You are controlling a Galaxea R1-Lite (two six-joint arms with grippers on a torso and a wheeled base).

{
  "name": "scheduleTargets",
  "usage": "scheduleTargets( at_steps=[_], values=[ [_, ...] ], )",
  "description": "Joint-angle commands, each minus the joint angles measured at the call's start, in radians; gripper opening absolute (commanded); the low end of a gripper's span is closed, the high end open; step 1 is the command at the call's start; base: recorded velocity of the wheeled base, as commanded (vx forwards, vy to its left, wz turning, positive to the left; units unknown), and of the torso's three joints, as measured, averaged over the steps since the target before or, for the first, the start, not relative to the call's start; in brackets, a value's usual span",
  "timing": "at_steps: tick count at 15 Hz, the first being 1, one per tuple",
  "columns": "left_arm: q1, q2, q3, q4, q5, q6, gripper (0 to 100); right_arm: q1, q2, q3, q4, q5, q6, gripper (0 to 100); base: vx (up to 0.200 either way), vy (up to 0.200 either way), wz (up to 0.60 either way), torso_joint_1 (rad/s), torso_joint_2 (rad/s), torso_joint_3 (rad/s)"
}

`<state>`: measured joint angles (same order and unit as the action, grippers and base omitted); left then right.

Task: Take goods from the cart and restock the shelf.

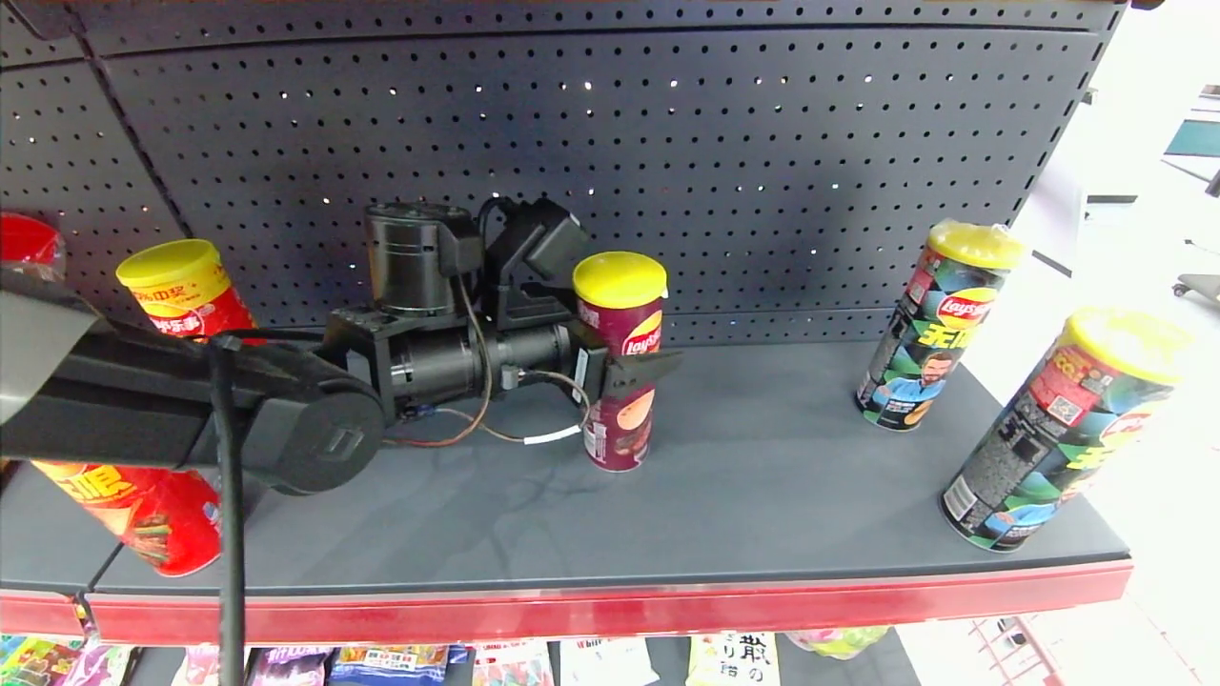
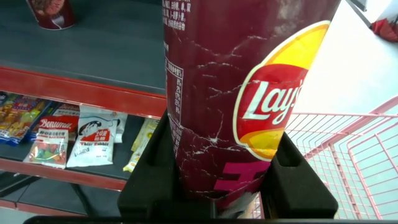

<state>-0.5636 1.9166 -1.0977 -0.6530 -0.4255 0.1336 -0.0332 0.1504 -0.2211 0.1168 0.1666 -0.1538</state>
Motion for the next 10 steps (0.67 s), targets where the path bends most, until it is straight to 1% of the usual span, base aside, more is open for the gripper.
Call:
scheduleTargets(
  at_steps=[1,5,6,10],
  values=[
    [-0.005,0.021,-0.010,0.000,-0.001,0.000,100,-0.001,0.001,0.000,0.000,0.001,0.000,0,0.000,0.000,0.00,0.000,0.00,0.000],
    [-0.005,0.044,-0.013,-0.020,-0.001,0.000,100,-0.001,0.001,-0.001,0.000,-0.001,0.002,0,0.000,0.000,0.00,0.000,0.00,0.000],
    [-0.005,0.050,-0.011,-0.048,-0.002,0.000,0,-0.001,0.001,0.000,0.000,-0.002,0.010,0,0.000,0.000,0.00,0.000,0.00,0.000],
    [-0.005,0.047,-0.002,-0.056,-0.015,-0.003,0,-0.001,0.001,0.000,0.000,-0.004,0.010,0,0.000,0.000,0.00,0.000,0.00,0.000]
  ],
)
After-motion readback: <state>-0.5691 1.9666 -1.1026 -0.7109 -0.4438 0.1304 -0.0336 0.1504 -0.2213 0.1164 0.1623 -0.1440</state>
